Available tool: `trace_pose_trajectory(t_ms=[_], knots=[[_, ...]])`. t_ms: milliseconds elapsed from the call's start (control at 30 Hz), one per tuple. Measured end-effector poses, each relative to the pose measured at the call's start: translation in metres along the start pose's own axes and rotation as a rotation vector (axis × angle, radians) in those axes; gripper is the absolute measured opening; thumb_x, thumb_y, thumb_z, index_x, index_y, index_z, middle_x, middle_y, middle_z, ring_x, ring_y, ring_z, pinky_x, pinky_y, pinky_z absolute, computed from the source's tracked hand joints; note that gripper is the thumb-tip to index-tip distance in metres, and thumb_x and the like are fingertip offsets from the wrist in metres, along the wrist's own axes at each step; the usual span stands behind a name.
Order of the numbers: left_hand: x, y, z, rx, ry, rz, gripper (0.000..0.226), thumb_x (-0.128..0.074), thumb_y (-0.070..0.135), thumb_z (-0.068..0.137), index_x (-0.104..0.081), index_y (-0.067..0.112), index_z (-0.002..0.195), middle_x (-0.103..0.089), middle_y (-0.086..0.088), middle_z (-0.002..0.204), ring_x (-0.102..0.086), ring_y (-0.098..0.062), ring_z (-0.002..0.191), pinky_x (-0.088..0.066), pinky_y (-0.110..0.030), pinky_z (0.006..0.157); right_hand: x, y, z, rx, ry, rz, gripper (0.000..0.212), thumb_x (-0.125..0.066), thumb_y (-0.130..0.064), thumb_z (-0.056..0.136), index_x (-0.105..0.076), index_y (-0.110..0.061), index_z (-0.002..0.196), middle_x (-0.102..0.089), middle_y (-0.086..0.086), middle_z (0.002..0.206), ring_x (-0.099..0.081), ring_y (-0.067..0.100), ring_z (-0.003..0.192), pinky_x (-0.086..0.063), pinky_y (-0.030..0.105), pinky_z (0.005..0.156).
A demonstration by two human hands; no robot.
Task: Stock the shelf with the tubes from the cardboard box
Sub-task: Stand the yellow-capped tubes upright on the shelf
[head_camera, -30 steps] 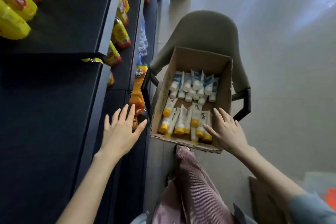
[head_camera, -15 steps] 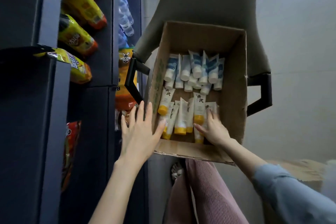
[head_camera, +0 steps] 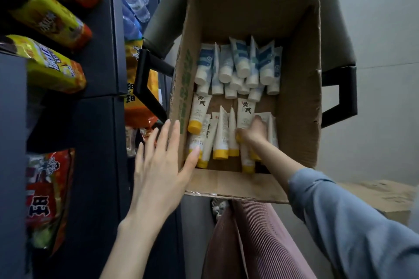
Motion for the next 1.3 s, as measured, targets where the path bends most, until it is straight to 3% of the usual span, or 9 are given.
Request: trace_pose_trajectory(t_ms=[200, 333, 433, 667, 800, 933, 1133, 1233, 1300], knots=[[0.004, 0.010, 0.006, -0.038, 0.022, -0.051, 0.073, -0.013, 0.068, 0.089, -0.010, 0.029, 0.151, -0.017, 0.009, 0.158, -0.011, -0.009, 0.145, -0.010, -0.034, 0.116, -0.001, -0.001, -0.004, -0.054, -0.144, 0.095, 0.043, -0.071, -0.019, 0.083, -0.051, -0.007, 0.119, -0.059, 0.010, 0.121, -0.057, 0.029, 0.113, -0.050, 0.041, 0.092], [0.008, 0.016, 0.007, -0.038, 0.041, -0.111, 0.068, -0.022, 0.060, 0.090, -0.028, 0.025, 0.148, -0.039, 0.006, 0.149, -0.029, -0.010, 0.138, -0.026, -0.034, 0.109, -0.010, 0.000, -0.027, -0.279, -0.453, 0.553, 0.042, -0.067, -0.012, 0.086, -0.049, -0.004, 0.123, -0.061, 0.013, 0.119, -0.063, 0.025, 0.100, -0.054, 0.033, 0.076], [0.009, 0.019, 0.008, -0.023, 0.050, -0.173, 0.060, -0.027, 0.056, 0.092, -0.037, 0.027, 0.144, -0.046, 0.008, 0.143, -0.037, -0.010, 0.131, -0.035, -0.033, 0.100, -0.013, -0.011, -0.057, -0.256, -0.630, 0.752, 0.024, -0.061, -0.007, 0.089, -0.056, -0.001, 0.111, -0.066, 0.012, 0.099, -0.065, 0.018, 0.085, -0.055, 0.024, 0.068], [-0.001, 0.016, 0.014, 0.063, -0.028, -0.551, 0.042, -0.044, 0.049, 0.094, -0.054, 0.030, 0.129, -0.060, 0.012, 0.128, -0.053, -0.006, 0.118, -0.044, -0.038, 0.100, 0.007, -0.042, -0.144, 0.254, -0.563, 0.758, 0.050, -0.076, -0.019, 0.072, -0.057, -0.024, 0.117, -0.068, -0.002, 0.113, -0.066, 0.011, 0.102, -0.053, 0.021, 0.079], [0.000, 0.017, 0.011, 0.091, 0.042, -0.793, 0.011, -0.060, 0.035, 0.090, -0.060, 0.033, 0.101, -0.068, 0.023, 0.090, -0.062, 0.010, 0.084, -0.049, -0.014, 0.072, 0.011, -0.053, -0.181, 0.445, -0.427, 0.704, 0.050, -0.072, -0.005, 0.081, -0.053, -0.012, 0.127, -0.065, 0.005, 0.117, -0.064, 0.021, 0.106, -0.056, 0.030, 0.082], [0.002, 0.015, 0.006, 0.104, 0.086, -0.984, 0.016, -0.069, 0.032, 0.082, -0.063, 0.035, 0.097, -0.071, 0.020, 0.089, -0.066, 0.004, 0.081, -0.049, -0.010, 0.064, 0.013, -0.060, -0.199, 0.557, -0.344, 0.611, 0.052, -0.071, -0.007, 0.082, -0.050, -0.018, 0.129, -0.063, -0.002, 0.119, -0.061, 0.019, 0.109, -0.054, 0.047, 0.086], [0.002, 0.001, 0.003, 0.174, 0.083, -1.186, 0.031, -0.068, 0.039, 0.072, -0.067, 0.026, 0.100, -0.074, 0.005, 0.098, -0.070, -0.014, 0.093, -0.057, -0.041, 0.079, 0.010, -0.069, -0.202, 0.655, -0.388, 0.487, 0.054, -0.072, -0.029, 0.082, -0.049, -0.027, 0.131, -0.056, -0.009, 0.123, -0.055, 0.008, 0.115, -0.055, 0.039, 0.088], [0.005, -0.012, 0.002, 0.194, 0.115, -1.255, 0.023, -0.068, 0.028, 0.077, -0.066, 0.023, 0.100, -0.074, 0.009, 0.096, -0.070, -0.010, 0.090, -0.057, -0.025, 0.068, 0.013, -0.068, -0.184, 0.622, -0.358, 0.407, 0.061, -0.060, -0.061, 0.078, -0.045, -0.036, 0.131, -0.048, -0.018, 0.130, -0.046, -0.004, 0.121, -0.047, 0.025, 0.096], [0.007, -0.020, 0.001, 0.214, 0.133, -1.276, 0.019, -0.066, 0.022, 0.080, -0.065, 0.022, 0.099, -0.074, 0.012, 0.092, -0.070, -0.006, 0.086, -0.055, -0.018, 0.061, 0.014, -0.059, -0.159, 0.549, -0.272, 0.363, 0.060, -0.055, -0.059, 0.082, -0.043, -0.032, 0.134, -0.046, -0.014, 0.135, -0.045, 0.003, 0.124, -0.043, 0.023, 0.097]])
Point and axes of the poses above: each hand's wrist, its own z-axis towards the middle knuckle, its own x-axis out of the back of the hand, y = z × x, the point moved 7 cm from there along z, towards the middle knuckle
